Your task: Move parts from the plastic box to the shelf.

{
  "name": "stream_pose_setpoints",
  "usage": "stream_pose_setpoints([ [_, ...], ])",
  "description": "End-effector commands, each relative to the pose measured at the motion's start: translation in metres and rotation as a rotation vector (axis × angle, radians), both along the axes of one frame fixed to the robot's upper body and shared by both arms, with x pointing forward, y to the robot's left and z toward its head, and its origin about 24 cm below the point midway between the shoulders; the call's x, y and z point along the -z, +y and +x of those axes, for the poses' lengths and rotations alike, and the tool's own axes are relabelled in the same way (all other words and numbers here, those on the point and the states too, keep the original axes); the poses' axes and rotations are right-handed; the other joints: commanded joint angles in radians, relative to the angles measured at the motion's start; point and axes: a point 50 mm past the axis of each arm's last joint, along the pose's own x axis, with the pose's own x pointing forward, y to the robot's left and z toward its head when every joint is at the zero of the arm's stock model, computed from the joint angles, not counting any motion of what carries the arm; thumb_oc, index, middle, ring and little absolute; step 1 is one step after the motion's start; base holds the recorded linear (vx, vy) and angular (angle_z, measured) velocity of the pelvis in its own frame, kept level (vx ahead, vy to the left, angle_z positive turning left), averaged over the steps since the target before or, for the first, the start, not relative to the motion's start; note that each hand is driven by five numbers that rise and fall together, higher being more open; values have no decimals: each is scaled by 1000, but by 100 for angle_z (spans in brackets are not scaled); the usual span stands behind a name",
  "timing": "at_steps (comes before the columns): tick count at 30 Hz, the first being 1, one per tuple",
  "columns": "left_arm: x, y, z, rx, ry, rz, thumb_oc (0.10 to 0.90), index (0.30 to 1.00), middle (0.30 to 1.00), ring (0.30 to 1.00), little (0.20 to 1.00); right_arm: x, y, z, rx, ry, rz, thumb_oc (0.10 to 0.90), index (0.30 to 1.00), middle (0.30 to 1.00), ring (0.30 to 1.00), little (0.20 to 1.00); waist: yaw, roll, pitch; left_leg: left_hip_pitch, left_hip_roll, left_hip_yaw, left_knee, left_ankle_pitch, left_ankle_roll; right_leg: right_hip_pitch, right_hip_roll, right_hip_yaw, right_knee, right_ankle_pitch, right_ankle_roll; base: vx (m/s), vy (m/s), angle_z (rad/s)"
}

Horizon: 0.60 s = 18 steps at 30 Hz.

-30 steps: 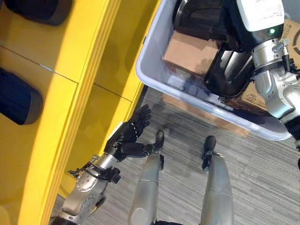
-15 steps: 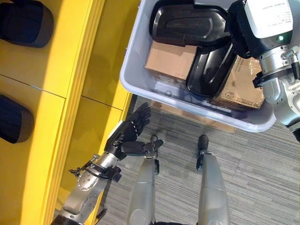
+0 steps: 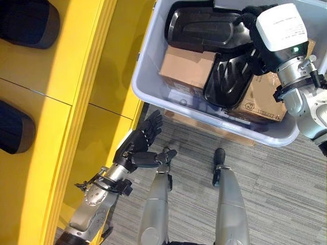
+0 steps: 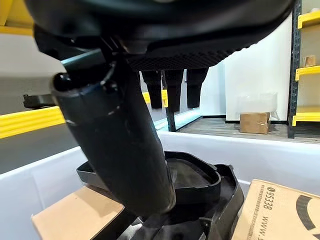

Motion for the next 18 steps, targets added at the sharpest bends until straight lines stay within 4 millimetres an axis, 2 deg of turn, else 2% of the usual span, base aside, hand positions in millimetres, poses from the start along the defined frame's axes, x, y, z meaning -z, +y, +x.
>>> stream_pose_setpoints([
  [1,-26,-2,-8,46,-160,-50,900,1000,1000,1000,1000,-53,-2,-14,-1,-206,26,900,1000,1000,1000,1000,15,-31,-10,73,42,66,9,-83,49,107,-4,-24,34,-177,-34,-1,-171,12],
  [3,-27,-5,-8,91,-180,-18,900,1000,1000,1000,1000,-53,-13,-15,53,-212,60,900,1000,1000,1000,1000,-3,-28,-10,107,68,138,-27,-66,40,130,-11,-54,37,-187,-35,-3,-273,25],
  [4,-26,-7,-7,122,-182,-2,900,1000,1000,1000,1000,-52,-19,-16,88,-214,79,900,1000,1000,1000,1000,-19,-25,-10,133,78,181,-40,-75,26,153,-17,-63,47,-215,-28,14,-307,50],
  [5,-26,-12,-6,164,-186,15,900,1000,1000,1000,1000,-50,-27,-19,127,-220,99,900,1000,1000,1000,1000,-40,-16,-10,145,89,242,-67,-52,12,170,-27,-93,46,-223,-29,33,-215,82],
  [7,-29,-15,-4,195,-197,23,900,1000,1000,1000,1000,-50,-34,-21,148,-225,103,900,1000,1000,1000,1000,-50,-5,-10,142,78,276,-88,-28,5,179,-26,-116,29,-216,-32,-19,-10,179],
  [8,-31,-17,-3,197,-200,0,900,1000,1000,1000,1000,-49,-33,-21,141,-234,84,900,1000,1000,1000,1000,-30,18,-10,109,22,253,-112,-3,29,164,-9,-118,17,-196,-38,19,192,168],
  [9,-33,-16,-3,188,-204,-16,900,1000,1000,1000,1000,-50,-30,-18,129,-237,67,900,1000,1000,1000,1000,-7,28,-10,83,-25,199,-109,-2,45,157,12,-98,13,-192,-40,42,215,75],
  [10,-34,-15,-3,184,-209,-20,900,1000,1000,1000,1000,-50,-29,-16,127,-241,61,900,1000,1000,1000,1000,0,30,-10,76,-38,183,-107,-4,50,155,18,-90,12,-191,-41,77,209,3],
  [11,-34,-14,-3,165,-218,-27,900,1000,1000,1000,1000,-50,-25,-13,113,-246,61,900,1000,1000,1000,1000,17,21,-10,49,-67,135,-78,-18,62,152,34,-72,0,-184,-43,49,156,-81],
  [12,-35,-13,-4,154,-221,-35,900,1000,1000,1000,1000,-49,-23,-13,106,-246,61,900,1000,1000,1000,1000,22,18,-10,39,-76,119,-68,-22,65,151,41,-66,-3,-182,-44,86,297,-107],
  [13,-34,-9,-5,130,-229,-44,900,1000,1000,1000,1000,-41,-17,-11,89,-242,57,900,1000,1000,1000,1000,37,2,-10,24,-98,93,-28,-45,84,158,62,-55,4,-189,-52,72,231,-95],
  [15,-34,-5,-7,130,-225,-41,900,1000,1000,1000,1000,-36,-20,-11,83,-241,87,900,1000,1000,1000,1000,44,-12,-10,32,-104,103,-10,-65,95,190,66,-66,-2,-196,-53,115,183,-49],
  [17,-30,-2,-8,115,-200,-23,900,1000,1000,1000,1000,-25,-20,-11,74,-226,120,900,1000,1000,1000,1000,54,-12,-10,37,-100,108,22,-82,121,144,65,-61,166,-196,-31,136,108,-51],
  [18,-28,-4,-7,119,-196,-3,900,1000,1000,1000,1000,-18,-18,-8,72,-212,137,900,1000,1000,1000,1000,52,-8,-10,32,-98,102,37,-94,139,88,63,-34,275,-181,-11,85,-29,-28],
])
